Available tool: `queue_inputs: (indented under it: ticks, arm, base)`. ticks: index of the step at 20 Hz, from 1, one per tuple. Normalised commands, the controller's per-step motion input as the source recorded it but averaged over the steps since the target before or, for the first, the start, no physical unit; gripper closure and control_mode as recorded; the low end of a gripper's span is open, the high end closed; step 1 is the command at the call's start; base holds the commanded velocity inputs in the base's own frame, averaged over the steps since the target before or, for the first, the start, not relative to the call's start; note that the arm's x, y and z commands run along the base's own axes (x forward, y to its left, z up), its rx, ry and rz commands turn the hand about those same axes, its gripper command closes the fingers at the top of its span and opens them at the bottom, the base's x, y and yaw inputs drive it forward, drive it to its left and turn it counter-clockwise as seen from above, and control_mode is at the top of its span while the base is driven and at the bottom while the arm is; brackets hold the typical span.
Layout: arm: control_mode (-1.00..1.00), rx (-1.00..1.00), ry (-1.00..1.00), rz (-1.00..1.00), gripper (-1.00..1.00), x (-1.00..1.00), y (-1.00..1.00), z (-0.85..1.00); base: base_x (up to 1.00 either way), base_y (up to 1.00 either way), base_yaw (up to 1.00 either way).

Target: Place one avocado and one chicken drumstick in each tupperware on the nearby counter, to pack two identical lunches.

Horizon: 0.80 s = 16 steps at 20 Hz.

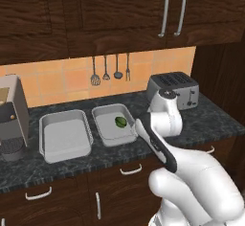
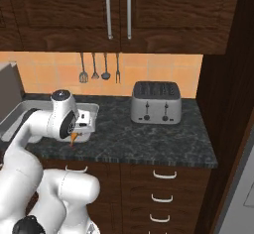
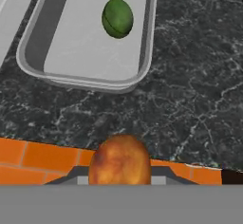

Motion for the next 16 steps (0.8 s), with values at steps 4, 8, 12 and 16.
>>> queue_inputs:
  ticks: [4,8,12,16]
  arm:
    - [-1.00,-0.01,0.05,0.02,1.00,1.00,0.68,-0.02]
    - [-1.00,0.00,0.07,0.18,1.00,0.58,0.41,0.13]
    - [-1.00,0.00,0.09,0.22,1.00,0.17,0.05,0.00]
    - [-1.00,0.00,0.03,0.19,1.00,0.06,0.00,-0.02]
  base:
    - [0.00,0.00,0.00]
    - [0.00,0.00,0.00]
    - [0.00,0.00,0.00]
    - [0.00,0.00,0.00]
